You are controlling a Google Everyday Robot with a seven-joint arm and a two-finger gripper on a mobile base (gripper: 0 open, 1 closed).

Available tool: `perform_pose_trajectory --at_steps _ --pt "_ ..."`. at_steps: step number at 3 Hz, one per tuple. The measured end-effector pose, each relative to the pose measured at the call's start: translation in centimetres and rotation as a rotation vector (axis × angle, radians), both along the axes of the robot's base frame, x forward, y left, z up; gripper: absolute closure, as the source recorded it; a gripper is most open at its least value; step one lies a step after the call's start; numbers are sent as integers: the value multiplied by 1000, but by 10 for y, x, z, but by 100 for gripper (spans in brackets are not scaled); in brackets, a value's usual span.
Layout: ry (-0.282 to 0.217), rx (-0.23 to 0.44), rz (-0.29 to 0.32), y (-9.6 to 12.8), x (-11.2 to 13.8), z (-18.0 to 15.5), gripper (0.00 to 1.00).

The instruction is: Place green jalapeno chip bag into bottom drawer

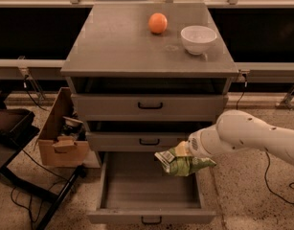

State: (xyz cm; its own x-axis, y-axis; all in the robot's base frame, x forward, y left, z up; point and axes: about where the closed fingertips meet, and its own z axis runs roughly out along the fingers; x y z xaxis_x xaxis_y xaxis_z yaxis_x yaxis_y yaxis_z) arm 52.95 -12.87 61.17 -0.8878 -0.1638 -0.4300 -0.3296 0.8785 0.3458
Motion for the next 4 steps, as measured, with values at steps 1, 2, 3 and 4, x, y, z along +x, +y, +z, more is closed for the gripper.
perform_pose_trajectory --at_steps 1,2,3,4 --pt "28 -5 9 12 8 -17 100" --pt "72 -22 -1 27 37 -67 100" --pt "131 -31 -30 42 75 -141 100" --pt "182 0 -72 48 101 -212 100"
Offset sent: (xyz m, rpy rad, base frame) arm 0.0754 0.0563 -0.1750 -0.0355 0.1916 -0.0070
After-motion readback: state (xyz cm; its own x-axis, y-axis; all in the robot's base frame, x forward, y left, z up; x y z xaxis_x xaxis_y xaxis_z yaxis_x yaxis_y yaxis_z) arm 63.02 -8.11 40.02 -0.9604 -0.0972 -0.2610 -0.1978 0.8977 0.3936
